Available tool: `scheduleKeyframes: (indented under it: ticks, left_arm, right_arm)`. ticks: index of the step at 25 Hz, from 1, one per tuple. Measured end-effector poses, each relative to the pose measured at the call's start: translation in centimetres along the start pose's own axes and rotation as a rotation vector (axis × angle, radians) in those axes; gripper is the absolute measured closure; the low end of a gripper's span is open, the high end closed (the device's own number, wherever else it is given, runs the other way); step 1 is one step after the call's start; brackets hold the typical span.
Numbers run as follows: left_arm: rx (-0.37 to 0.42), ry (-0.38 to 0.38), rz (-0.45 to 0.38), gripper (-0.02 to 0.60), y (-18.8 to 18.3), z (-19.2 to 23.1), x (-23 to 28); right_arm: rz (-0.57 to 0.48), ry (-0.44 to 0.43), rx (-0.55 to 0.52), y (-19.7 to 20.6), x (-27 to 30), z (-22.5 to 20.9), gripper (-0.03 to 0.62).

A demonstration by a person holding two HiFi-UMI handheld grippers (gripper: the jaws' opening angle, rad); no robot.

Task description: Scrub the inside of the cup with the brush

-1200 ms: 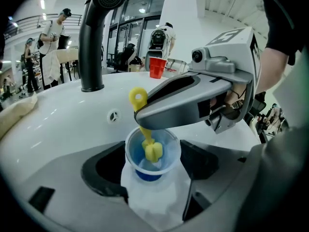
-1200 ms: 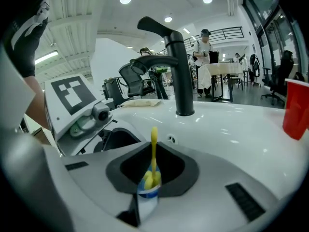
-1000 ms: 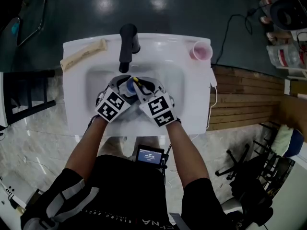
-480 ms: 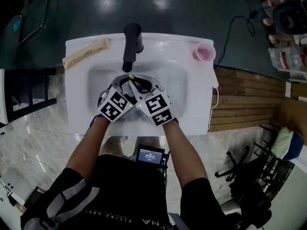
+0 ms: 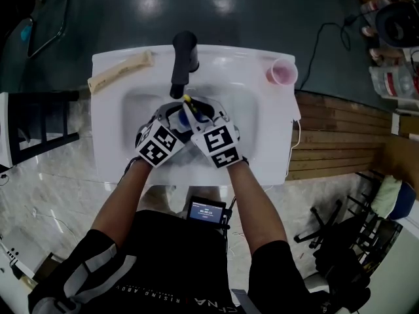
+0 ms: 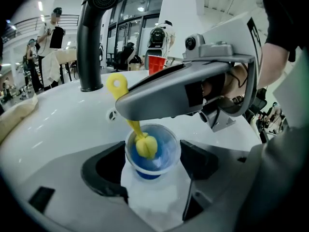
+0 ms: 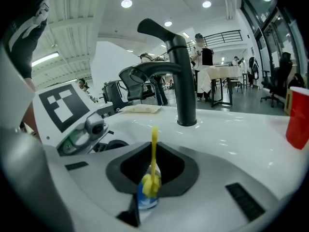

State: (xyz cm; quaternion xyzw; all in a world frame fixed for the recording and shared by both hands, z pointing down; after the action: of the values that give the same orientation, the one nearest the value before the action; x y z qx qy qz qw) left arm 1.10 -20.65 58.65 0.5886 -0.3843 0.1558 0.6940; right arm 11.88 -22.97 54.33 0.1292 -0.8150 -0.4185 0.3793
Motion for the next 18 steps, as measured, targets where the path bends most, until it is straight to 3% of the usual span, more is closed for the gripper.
scheduleKeyframes:
  ticks: [18]
  left_arm:
    - [-0.012,0.014,0.004,0.232,0.2,0.2,0.0]
  right_arm:
    - [0.027,-0.023,-0.026,1.2,-3.8,1.8,0.556]
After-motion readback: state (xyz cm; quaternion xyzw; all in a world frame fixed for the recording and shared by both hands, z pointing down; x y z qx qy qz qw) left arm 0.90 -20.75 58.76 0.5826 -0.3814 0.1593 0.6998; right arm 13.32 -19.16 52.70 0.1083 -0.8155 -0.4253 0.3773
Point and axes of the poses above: the fingertips, and each gripper's own axes: x forward along the fingers, z to its left, y out of its underside, the point moved 10 cm from there along -x, backward along the fingers, and after that the axes turned 13 degrees about x, right-handed, at the moved point
